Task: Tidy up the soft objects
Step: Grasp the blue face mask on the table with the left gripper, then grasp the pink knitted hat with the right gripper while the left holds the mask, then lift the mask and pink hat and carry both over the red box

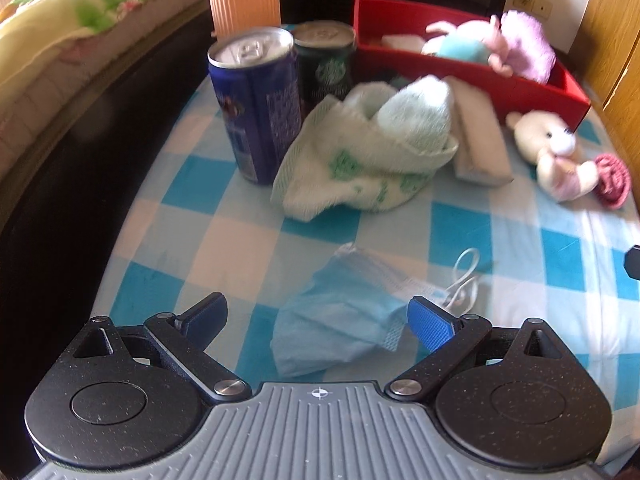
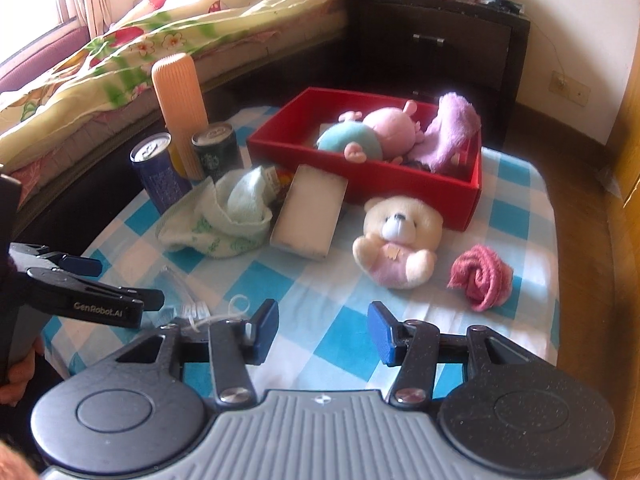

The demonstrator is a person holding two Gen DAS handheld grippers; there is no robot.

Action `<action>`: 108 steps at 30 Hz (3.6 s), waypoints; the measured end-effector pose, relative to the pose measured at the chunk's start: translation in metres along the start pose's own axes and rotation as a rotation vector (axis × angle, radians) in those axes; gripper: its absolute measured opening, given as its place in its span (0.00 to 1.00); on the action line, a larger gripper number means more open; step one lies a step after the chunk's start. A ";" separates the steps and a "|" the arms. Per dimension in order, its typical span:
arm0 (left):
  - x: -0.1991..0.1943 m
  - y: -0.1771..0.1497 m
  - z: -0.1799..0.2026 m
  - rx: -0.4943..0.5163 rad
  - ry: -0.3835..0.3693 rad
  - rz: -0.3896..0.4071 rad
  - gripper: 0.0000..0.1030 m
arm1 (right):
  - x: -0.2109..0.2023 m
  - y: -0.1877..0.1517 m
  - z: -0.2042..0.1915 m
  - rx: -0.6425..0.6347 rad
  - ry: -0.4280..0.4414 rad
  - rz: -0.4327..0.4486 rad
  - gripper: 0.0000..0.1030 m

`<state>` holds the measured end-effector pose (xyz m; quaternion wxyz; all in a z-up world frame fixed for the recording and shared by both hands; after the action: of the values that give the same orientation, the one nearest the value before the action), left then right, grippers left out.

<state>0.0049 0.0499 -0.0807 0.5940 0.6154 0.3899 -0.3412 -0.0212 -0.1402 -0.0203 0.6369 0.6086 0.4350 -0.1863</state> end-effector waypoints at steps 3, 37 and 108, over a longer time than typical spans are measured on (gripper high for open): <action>0.013 -0.004 0.002 0.004 -0.011 -0.038 0.90 | 0.011 -0.011 0.000 0.000 0.007 -0.043 0.27; 0.004 -0.002 0.027 -0.007 -0.214 -0.073 0.16 | 0.067 0.073 0.059 0.153 -0.119 -0.018 0.38; 0.001 0.005 0.049 0.011 -0.271 -0.078 0.19 | 0.074 0.003 0.137 0.371 -0.196 -0.136 0.18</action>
<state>0.0121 0.0009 -0.0826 0.6241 0.5512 0.3280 -0.4462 0.0668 -0.2463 -0.0922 0.5390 0.6637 0.3694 -0.3640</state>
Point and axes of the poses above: each gripper's, at about its wrist camera, not at the fingertips, and x roughly the way its jaws point, z to its right, y to its top, the point moved 7 cm from there along x, roughly the way its jaws point, and after that the axes turned 1 degree about x, right-handed, at the moved point
